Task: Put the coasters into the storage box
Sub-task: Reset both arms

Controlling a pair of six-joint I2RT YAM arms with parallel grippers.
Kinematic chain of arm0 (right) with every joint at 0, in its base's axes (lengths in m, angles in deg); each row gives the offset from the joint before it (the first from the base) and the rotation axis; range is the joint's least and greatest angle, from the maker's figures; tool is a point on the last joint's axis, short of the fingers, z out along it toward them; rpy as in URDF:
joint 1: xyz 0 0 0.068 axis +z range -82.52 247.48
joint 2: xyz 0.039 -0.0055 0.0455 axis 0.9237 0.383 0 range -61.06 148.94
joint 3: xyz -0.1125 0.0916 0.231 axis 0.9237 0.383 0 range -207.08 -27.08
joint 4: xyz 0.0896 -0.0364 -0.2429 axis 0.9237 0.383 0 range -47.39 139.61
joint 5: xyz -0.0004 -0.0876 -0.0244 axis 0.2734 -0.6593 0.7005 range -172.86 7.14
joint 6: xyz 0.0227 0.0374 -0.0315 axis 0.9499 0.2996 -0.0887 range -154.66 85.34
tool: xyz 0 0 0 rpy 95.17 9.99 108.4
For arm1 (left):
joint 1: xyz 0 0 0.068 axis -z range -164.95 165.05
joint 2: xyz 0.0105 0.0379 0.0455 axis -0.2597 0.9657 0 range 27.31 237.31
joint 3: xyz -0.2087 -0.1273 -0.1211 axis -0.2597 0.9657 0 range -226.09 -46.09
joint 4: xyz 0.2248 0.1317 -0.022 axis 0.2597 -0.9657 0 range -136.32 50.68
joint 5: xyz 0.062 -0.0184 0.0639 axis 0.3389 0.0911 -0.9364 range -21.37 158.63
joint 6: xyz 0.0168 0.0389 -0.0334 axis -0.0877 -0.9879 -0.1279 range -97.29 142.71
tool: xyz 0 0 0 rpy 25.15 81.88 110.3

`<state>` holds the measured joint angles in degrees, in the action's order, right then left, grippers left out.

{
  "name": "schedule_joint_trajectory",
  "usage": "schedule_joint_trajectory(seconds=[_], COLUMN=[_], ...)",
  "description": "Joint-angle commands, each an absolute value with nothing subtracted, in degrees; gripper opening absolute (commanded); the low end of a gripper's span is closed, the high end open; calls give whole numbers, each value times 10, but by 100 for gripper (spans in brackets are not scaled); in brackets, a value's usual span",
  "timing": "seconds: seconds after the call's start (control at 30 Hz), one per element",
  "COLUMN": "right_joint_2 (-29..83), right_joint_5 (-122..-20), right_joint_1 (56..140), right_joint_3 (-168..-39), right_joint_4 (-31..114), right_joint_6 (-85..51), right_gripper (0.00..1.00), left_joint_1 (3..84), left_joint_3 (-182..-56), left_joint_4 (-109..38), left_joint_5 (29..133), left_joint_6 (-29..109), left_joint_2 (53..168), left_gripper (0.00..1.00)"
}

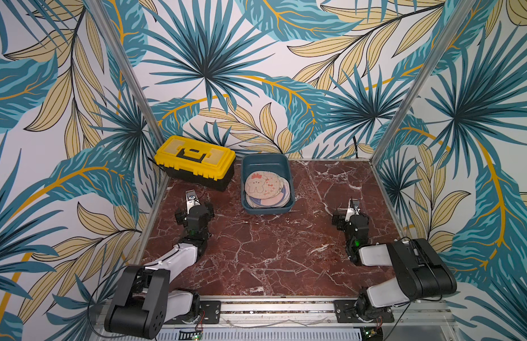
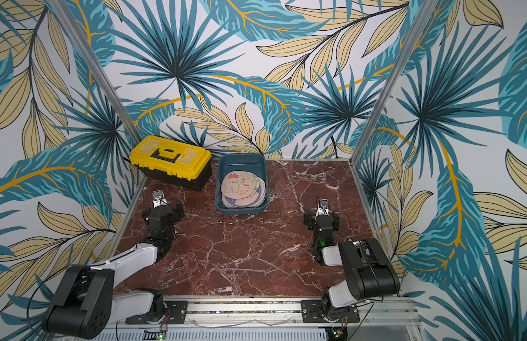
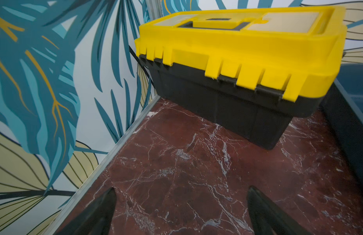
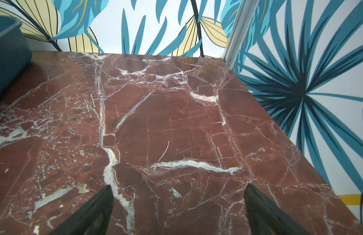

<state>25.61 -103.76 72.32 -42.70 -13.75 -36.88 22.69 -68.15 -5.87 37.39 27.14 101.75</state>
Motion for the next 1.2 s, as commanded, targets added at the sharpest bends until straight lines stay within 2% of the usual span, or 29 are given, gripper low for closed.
schedule_joint_trajectory(seconds=[0.0,0.1,0.2,0.27,0.37,0.43,0.5,0.6,1.17], right_joint_2=[238,259,258,255,254,254,254,252,253], right_joint_5=[-1031,-1035,-1034,-1028,-1018,-1040,-1048,-1042,-1014], right_joint_1=[725,724,723,720,713,710,699,691,691], right_joint_3=[-439,-445,-447,-452,-461,-470,-476,-477,-476], right_joint_4=[-173,-193,-187,-171,-153,-134,-120,-117,-119], right_joint_6=[-366,-368,-367,-364,-358,-344,-327,-319,-334], right_gripper=[100,100,99,100,99,100,100,100,99], left_joint_1=[221,217,207,197,189,189,183,163,163], left_joint_3=[-639,-628,-628,-623,-634,-642,-673,-689,-689], left_joint_4=[127,190,185,246,240,211,147,89,89], left_joint_5=[402,447,494,537,568,562,509,521,521], left_joint_6=[237,224,223,213,207,209,238,268,268], left_joint_2=[1065,1111,1117,1161,1171,1163,1159,1143,1143], left_gripper=[100,100,100,99,99,100,100,100,99])
